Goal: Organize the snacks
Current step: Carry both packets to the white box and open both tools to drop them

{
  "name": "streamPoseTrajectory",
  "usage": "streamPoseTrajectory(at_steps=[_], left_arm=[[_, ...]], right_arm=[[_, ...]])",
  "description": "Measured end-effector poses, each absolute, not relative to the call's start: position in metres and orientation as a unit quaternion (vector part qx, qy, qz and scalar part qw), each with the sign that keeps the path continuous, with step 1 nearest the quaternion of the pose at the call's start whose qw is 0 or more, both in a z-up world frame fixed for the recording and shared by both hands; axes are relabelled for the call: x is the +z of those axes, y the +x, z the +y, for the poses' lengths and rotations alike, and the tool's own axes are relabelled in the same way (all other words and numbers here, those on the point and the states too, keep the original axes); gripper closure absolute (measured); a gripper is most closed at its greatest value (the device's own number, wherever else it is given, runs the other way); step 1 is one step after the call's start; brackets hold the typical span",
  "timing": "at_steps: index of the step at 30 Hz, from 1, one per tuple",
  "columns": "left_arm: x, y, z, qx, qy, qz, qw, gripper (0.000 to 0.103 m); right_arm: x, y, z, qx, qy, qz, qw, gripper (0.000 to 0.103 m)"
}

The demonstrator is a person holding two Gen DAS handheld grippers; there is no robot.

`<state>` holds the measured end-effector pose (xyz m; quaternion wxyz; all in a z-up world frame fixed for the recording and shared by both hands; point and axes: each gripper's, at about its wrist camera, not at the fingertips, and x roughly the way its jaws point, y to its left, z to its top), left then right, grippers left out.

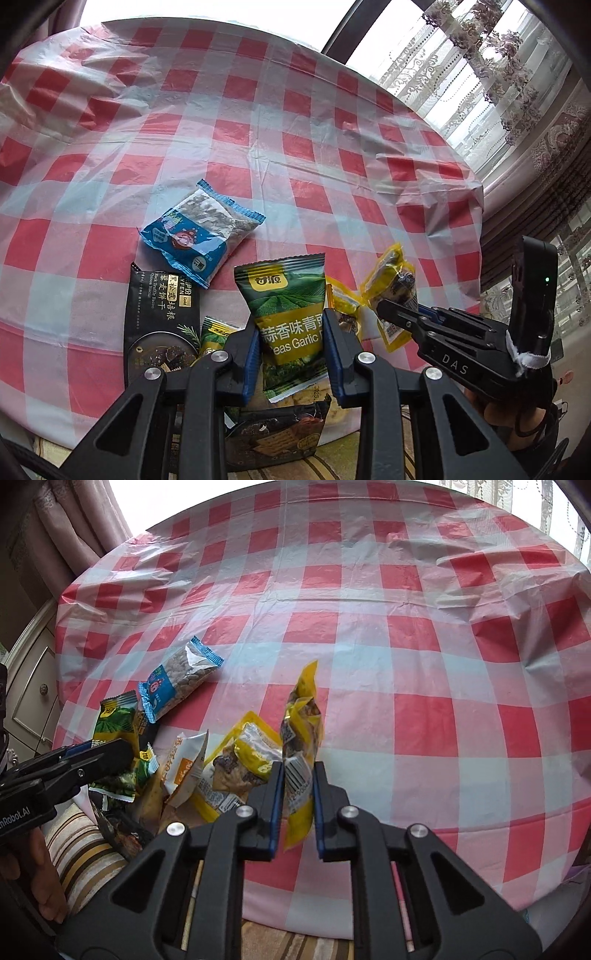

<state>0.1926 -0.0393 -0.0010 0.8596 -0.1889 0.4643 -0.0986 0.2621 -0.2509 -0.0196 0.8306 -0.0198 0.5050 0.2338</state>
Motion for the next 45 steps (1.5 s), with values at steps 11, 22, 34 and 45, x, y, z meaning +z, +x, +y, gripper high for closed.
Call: streamPoseTrajectory(at_steps=[11, 22, 34, 45], left_arm=[[0.009, 0.197, -0.097, -0.138, -0.154, 0.475, 0.855, 0.072], [0.011, 0.199, -0.208, -0.232, -0.082, 0.502, 0.829, 0.072], [-0.003, 0.174, -0.340, -0.347, 0.005, 0.538, 0.768, 0.072], [-0.015, 0.162, -0.390, -0.384, 0.024, 0.565, 0.730, 0.069]], right_arm=[[-0.005, 0.241, -0.314, 0.209, 0.025, 0.484, 0.849, 0.086], [-0.013, 0.207, -0.419, 0.138, 0.078, 0.489, 0.858, 0.086], [-0.040, 0.162, -0.537, 0.035, 0.130, 0.508, 0.851, 0.086], [-0.055, 0.149, -0.593, -0.026, 0.163, 0.518, 0.839, 0.079]])
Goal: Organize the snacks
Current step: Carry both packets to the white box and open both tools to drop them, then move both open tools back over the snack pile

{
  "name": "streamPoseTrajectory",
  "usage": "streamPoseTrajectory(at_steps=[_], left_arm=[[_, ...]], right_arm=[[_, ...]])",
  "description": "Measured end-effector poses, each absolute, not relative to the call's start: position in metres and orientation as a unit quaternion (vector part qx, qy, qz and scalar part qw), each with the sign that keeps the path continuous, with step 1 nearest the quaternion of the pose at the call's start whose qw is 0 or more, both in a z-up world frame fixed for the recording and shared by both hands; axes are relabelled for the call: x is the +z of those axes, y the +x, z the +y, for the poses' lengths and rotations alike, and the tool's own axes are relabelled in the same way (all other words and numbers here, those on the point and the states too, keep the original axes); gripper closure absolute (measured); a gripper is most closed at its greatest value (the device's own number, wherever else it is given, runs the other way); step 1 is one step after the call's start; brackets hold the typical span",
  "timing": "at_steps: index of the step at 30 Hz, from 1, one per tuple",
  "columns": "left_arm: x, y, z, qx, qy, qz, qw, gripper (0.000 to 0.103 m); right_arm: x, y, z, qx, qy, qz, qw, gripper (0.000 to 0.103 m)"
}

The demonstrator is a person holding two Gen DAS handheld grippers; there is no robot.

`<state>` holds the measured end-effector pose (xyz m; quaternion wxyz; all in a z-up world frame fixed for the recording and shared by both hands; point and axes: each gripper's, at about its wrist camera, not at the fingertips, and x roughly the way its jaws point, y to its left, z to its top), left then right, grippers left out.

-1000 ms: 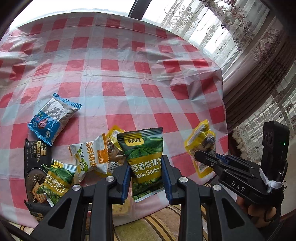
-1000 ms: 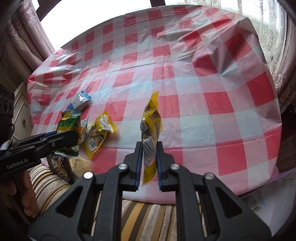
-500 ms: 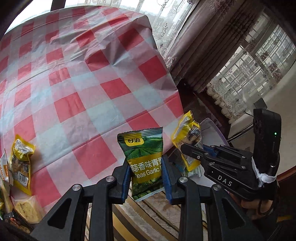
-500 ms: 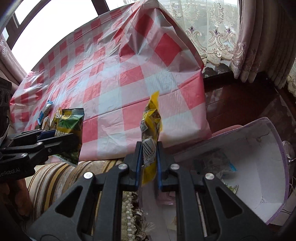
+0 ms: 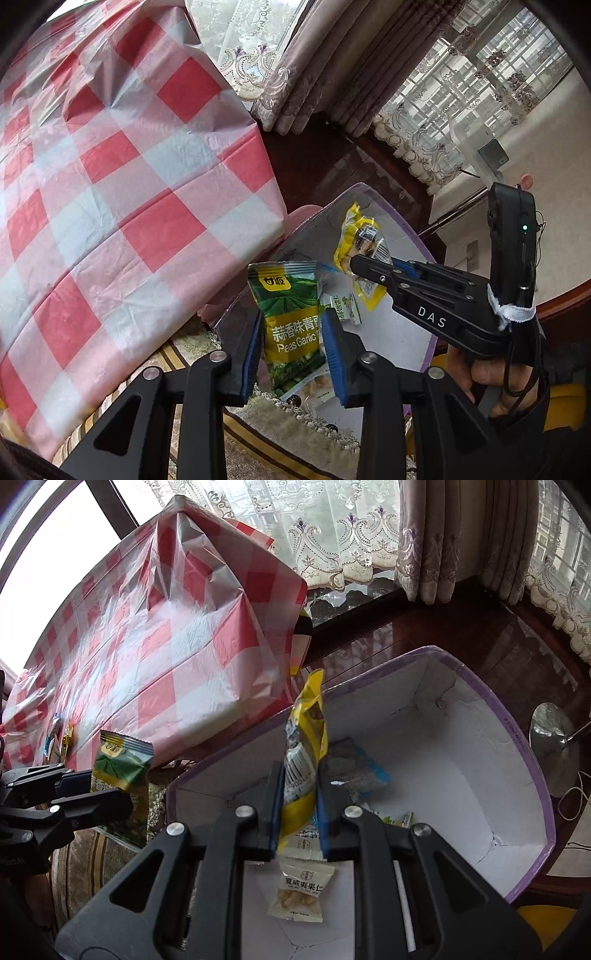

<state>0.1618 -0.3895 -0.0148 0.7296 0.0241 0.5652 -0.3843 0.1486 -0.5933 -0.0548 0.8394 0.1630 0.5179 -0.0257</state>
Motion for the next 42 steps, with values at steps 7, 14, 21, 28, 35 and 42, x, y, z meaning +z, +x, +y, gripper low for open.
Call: streamPoseTrajectory(at_steps=[7, 14, 21, 28, 35, 42], left_arm=[[-0.015, 0.163, -0.387, -0.379, 0.019, 0.564, 0.733, 0.059], [-0.010, 0.168, -0.372, -0.373, 0.006, 0.557, 0.742, 0.059], [-0.001, 0.175, -0.343, -0.355, -0.016, 0.544, 0.760, 0.059], [0.007, 0.183, -0.309, -0.332, -0.041, 0.528, 0.780, 0.059], [0.011, 0.190, -0.261, -0.293, -0.072, 0.512, 0.804, 0.059], [0.011, 0.194, -0.202, -0.240, -0.102, 0.499, 0.826, 0.059]], right_arm=[[-0.053, 0.153, -0.598, -0.032, 0.175, 0.515, 0.839, 0.067], [-0.046, 0.155, -0.576, -0.007, 0.169, 0.514, 0.841, 0.066], [-0.035, 0.165, -0.549, 0.017, 0.152, 0.514, 0.844, 0.062], [-0.026, 0.175, -0.516, 0.046, 0.136, 0.514, 0.845, 0.052], [-0.020, 0.187, -0.477, 0.076, 0.122, 0.521, 0.842, 0.051], [-0.018, 0.200, -0.433, 0.106, 0.120, 0.526, 0.836, 0.050]])
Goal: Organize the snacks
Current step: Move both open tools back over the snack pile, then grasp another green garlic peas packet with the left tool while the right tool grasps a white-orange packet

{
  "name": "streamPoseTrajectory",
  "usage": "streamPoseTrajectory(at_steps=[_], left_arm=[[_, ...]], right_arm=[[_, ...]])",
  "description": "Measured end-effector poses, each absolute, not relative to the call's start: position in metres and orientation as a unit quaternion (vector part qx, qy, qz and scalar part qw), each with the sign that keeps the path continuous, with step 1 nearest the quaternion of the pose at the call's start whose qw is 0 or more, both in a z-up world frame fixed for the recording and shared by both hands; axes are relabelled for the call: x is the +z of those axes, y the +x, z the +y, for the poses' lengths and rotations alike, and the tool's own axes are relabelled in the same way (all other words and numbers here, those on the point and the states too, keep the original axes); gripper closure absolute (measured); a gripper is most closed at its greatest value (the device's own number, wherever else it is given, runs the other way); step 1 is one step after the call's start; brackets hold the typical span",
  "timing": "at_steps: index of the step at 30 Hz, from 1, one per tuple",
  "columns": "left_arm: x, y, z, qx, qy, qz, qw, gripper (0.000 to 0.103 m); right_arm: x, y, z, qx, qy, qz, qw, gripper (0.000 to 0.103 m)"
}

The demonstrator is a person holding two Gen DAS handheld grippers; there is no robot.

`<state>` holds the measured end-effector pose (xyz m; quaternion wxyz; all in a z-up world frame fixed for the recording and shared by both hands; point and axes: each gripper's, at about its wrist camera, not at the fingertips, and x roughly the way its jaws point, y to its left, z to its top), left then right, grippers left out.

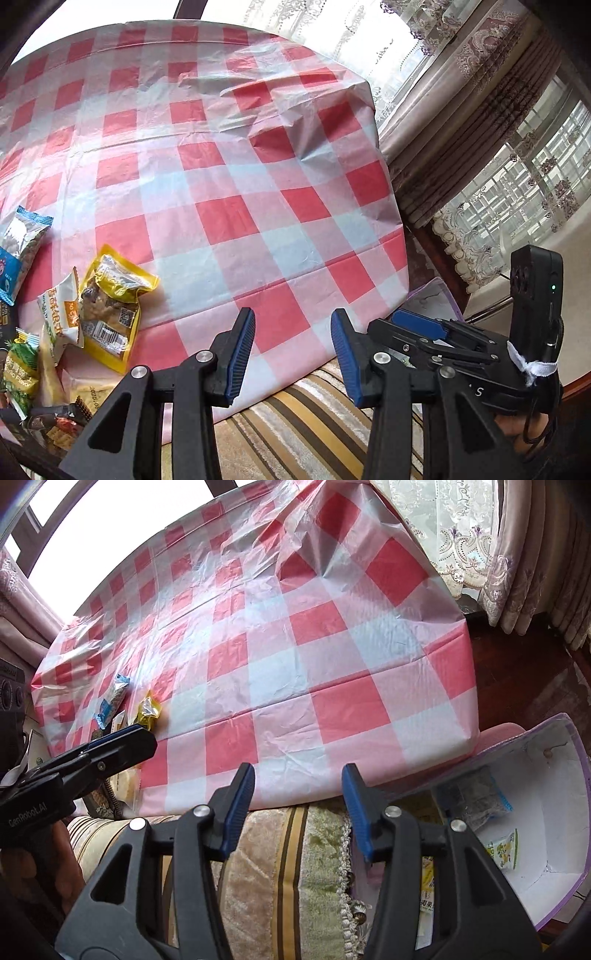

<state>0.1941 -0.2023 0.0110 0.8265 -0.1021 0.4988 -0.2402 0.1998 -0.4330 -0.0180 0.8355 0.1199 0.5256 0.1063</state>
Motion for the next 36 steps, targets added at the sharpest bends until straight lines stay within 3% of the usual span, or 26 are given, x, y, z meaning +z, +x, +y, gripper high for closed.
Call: streamPoseTrajectory(at_steps=[9, 13, 18, 36], left_arm=[[0.012, 0.183, -0.120, -0.164, -0.117, 0.483, 0.852, 0.059], [0.009, 0.178, -0.084, -0.133, -0.114, 0.482, 0.859, 0.047], [0.003, 0.176, -0.053, -0.112, -0.091, 0.490, 0.860, 0.044], [-0.035, 0.192, -0.038, -0.113, -0.040, 0.543, 0.831, 0.047]], right_arm=[[-0.016, 0.213, -0.369, 0.149, 0.091, 0.531, 0.829, 0.045], [-0.014, 0.215, -0.349, 0.159, 0.072, 0.530, 0.830, 0.041], [-0.012, 0.219, -0.321, 0.176, 0.035, 0.525, 0.832, 0.036], [-0.007, 0.222, -0.212, 0.270, -0.175, 0.465, 0.825, 0.018]])
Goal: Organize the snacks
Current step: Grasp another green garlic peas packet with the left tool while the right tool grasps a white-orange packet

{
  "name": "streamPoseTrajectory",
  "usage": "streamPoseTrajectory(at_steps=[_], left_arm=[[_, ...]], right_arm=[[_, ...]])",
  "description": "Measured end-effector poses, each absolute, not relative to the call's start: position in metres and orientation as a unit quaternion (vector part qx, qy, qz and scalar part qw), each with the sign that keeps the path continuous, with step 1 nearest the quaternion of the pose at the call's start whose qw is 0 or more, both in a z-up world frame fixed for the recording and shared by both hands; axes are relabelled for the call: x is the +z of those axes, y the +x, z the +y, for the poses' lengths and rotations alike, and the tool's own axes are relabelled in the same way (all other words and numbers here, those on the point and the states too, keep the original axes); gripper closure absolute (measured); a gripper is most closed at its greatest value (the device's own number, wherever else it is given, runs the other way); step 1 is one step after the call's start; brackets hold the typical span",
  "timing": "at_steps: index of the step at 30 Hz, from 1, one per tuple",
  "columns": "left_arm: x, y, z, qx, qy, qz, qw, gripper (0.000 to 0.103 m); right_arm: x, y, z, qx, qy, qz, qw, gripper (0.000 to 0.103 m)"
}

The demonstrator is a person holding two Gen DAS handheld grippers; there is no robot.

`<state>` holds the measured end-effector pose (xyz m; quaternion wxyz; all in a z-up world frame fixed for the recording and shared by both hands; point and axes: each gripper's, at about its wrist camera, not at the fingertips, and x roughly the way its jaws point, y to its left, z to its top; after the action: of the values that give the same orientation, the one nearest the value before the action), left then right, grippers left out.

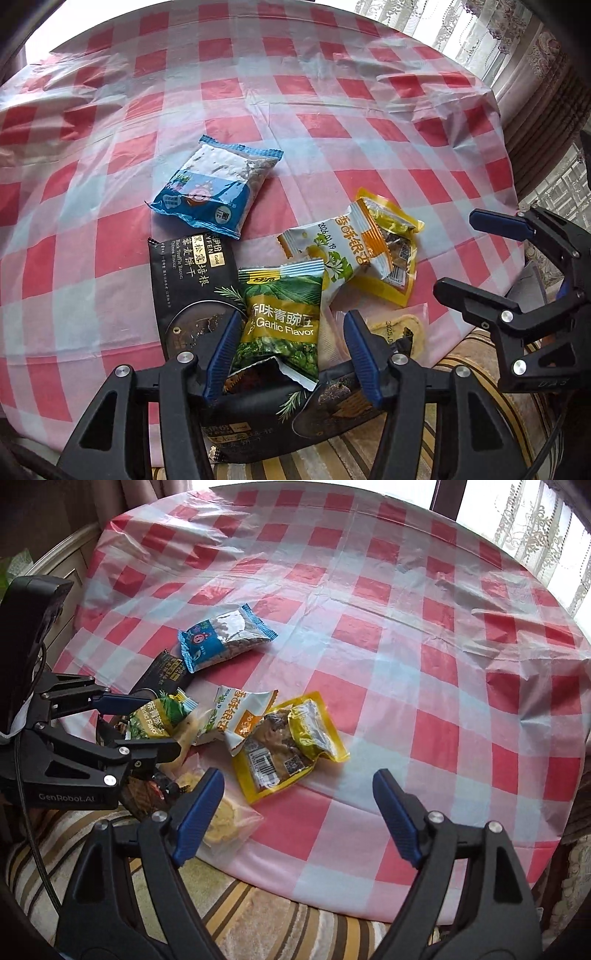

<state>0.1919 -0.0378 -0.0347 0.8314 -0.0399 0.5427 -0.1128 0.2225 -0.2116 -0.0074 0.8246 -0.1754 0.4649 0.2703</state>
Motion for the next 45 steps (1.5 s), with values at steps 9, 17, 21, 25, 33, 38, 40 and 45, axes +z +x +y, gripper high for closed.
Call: streamPoseTrajectory(at_steps=[9, 17, 21, 25, 33, 38, 40, 45], left_arm=[[-0.039, 0.194, -0.034, -0.130, -0.050, 0.542, 0.829, 0.064], [-0.030, 0.189, -0.004, -0.120, -0.135, 0.505, 0.844, 0.065], [-0.027, 0.188, 0.011, -0.106, -0.167, 0.489, 0.849, 0.065], [-0.026, 0.184, 0.023, -0.093, -0.190, 0.475, 0.854, 0.065], [-0.029, 0.186, 0.033, -0.088, -0.213, 0.471, 0.852, 0.065], [-0.031, 0.186, 0.034, -0.090, -0.214, 0.471, 0.851, 0.065], [-0.030, 0.185, 0.034, -0.089, -0.214, 0.469, 0.852, 0.065], [-0.030, 0.185, 0.033, -0.087, -0.209, 0.468, 0.854, 0.065]], right_arm=[[-0.013, 0.233, -0.175, 0.321, -0.289, 0.432, 0.792, 0.016], [-0.021, 0.243, -0.145, 0.399, -0.361, 0.422, 0.730, 0.015], [-0.032, 0.246, -0.129, 0.437, -0.397, 0.430, 0.683, 0.015], [-0.045, 0.253, -0.117, 0.453, -0.415, 0.439, 0.655, 0.015], [-0.055, 0.271, -0.112, 0.474, -0.367, 0.475, 0.644, 0.042], [-0.055, 0.273, -0.117, 0.460, -0.332, 0.476, 0.672, 0.043], [-0.055, 0.275, -0.121, 0.449, -0.317, 0.476, 0.686, 0.043], [-0.053, 0.279, -0.134, 0.415, -0.271, 0.475, 0.727, 0.044]])
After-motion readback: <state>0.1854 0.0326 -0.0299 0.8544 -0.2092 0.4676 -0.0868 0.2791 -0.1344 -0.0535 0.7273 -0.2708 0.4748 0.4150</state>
